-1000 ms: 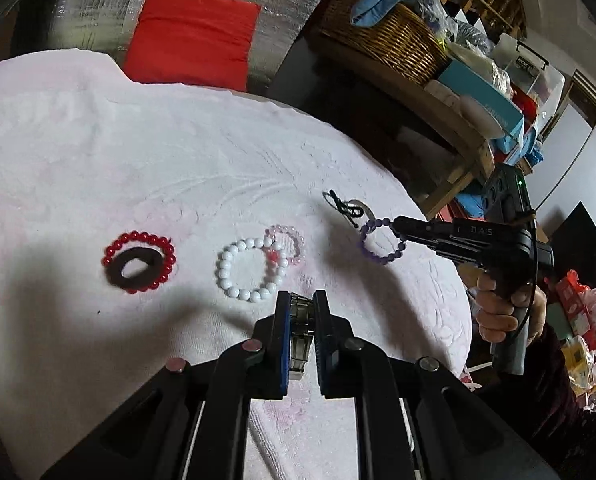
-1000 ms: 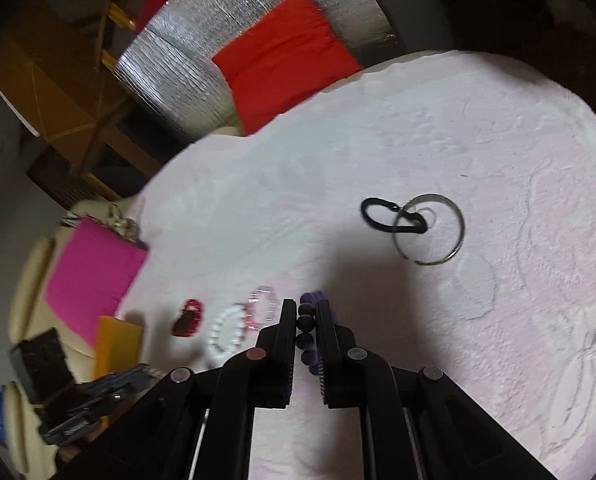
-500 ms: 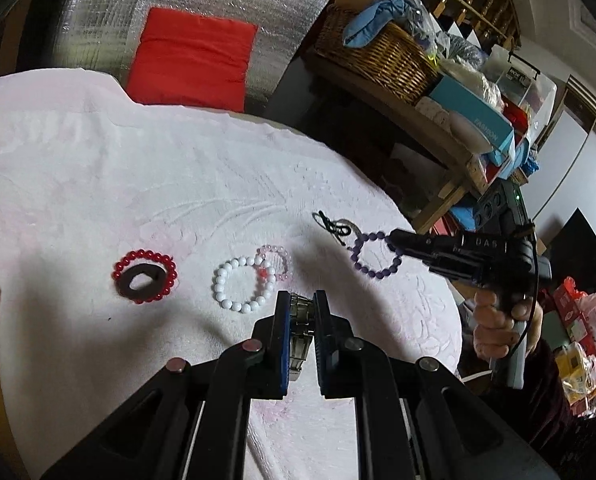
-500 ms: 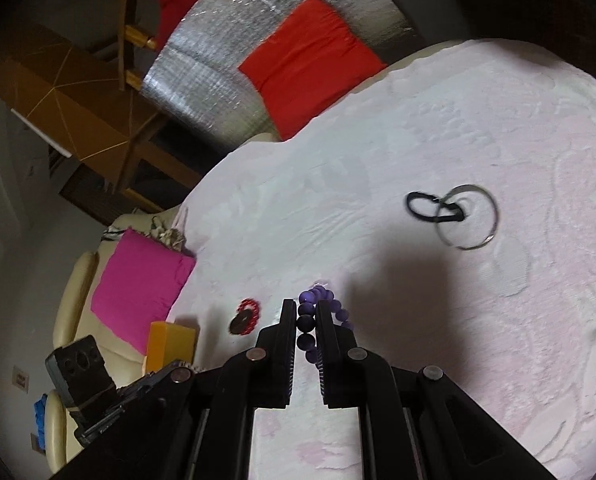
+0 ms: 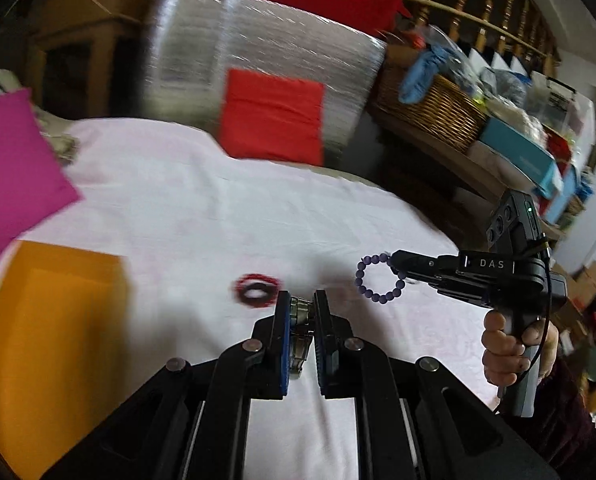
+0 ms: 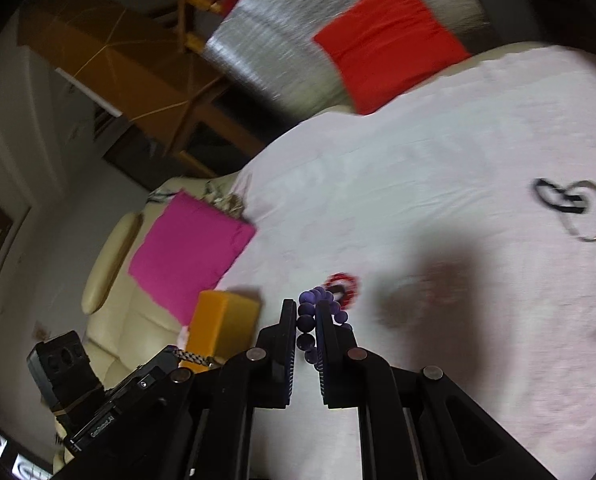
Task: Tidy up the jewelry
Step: 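Carry both items into the orange box and open both tools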
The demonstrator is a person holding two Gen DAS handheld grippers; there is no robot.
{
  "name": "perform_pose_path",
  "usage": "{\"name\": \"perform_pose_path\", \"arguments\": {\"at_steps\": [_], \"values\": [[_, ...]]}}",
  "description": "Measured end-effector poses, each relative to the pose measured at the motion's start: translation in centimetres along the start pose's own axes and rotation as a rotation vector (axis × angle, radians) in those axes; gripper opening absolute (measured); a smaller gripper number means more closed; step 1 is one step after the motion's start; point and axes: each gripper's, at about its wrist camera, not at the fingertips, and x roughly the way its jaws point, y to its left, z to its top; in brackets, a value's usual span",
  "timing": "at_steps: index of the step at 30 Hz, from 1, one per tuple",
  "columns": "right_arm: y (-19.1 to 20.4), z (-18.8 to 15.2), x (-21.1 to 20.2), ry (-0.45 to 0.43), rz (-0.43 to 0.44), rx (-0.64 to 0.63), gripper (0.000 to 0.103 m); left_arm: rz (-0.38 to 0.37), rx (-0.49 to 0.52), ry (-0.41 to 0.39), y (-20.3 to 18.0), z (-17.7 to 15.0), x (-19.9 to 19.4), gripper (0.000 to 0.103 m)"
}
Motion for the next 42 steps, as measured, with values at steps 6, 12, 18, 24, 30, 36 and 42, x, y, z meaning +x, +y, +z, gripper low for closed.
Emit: {"name": "perform_pose_path", "arguments": {"at_steps": [6, 12, 18, 24, 30, 36, 42], "values": [[6.5, -1.7, 5.3, 0.069, 0.121, -0.069, 0.011, 0.152, -0.054, -0.098, 4.1, -0.1, -7.7, 0.011], [13.7, -4.8, 11.4, 0.151, 0.236, -0.134, 0.011, 0.298, -0.109, -0.098, 8.8, -2.2, -11.1, 0.011], [17.3, -8.0, 17.9, 0.237, 0.232, -0.168, 0.011, 0.415, -0.175, 0.005, 13.2, -5.5, -9.3, 0.011], [17.4, -9.6, 22.4, 0.238, 0.092, -0.245, 0.014, 0.518, -0.190, 0.117, 15.5, -7.3, -5.2, 0.011], [16.0, -8.0, 21.0, 0.156, 0.031, -0.216, 0.056, 0.632, -0.106, 0.120, 14.3, -7.1, -4.3, 0.037], [14.6, -6.0, 16.8, 0.060, 0.011, -0.212, 0.056, 0.683, -0.057, 0.051, 11.6, -5.6, -4.8, 0.060], [12.5, -4.7, 13.3, 0.024, -0.055, -0.236, 0.056, 0.697, -0.004, 0.014, 8.2, -3.8, -4.2, 0.068]]}}
